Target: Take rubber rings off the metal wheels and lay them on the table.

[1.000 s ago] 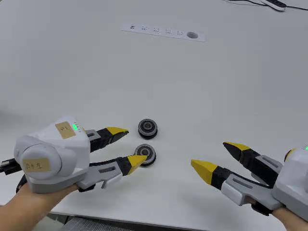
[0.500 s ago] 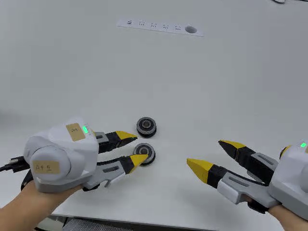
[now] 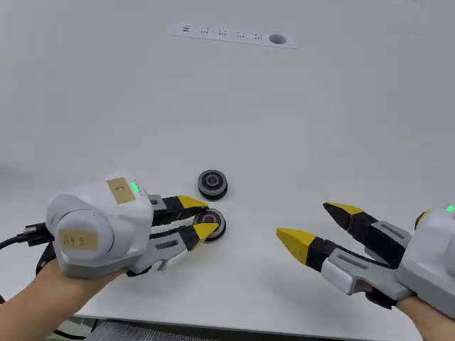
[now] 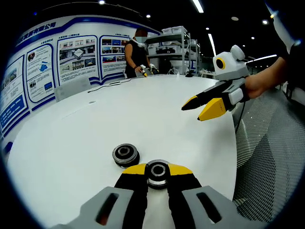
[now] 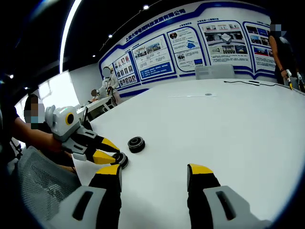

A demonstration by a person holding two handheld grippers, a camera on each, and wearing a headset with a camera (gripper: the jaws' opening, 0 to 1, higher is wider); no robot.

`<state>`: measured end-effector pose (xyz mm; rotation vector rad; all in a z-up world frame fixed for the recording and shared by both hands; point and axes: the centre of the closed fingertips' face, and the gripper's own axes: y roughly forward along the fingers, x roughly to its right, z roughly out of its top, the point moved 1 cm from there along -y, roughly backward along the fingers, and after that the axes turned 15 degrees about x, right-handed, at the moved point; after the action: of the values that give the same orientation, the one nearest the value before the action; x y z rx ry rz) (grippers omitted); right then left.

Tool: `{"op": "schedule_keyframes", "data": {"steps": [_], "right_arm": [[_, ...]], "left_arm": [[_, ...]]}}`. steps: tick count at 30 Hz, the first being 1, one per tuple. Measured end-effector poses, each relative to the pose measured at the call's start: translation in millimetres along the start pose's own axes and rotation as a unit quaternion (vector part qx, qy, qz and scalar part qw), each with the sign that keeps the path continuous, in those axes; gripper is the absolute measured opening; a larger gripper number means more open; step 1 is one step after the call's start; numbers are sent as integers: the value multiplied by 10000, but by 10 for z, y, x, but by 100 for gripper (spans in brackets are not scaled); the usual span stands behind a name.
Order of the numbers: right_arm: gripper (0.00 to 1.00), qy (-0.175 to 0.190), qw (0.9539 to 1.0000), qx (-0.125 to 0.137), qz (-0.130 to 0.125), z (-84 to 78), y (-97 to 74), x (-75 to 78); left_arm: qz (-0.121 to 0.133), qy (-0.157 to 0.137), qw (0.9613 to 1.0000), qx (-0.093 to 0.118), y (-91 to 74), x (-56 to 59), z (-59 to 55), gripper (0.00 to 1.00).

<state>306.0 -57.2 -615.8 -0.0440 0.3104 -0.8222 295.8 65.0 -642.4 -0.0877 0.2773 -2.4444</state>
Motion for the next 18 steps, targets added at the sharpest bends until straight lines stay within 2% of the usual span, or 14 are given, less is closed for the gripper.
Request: {"op": "schedule_keyframes", "data": {"steps": [18], "right_arm": [[56,73,10000,21,16,10,16,-17]], "left_arm": [[-133,54,9998,-100,-16,28,-17,15]]}}
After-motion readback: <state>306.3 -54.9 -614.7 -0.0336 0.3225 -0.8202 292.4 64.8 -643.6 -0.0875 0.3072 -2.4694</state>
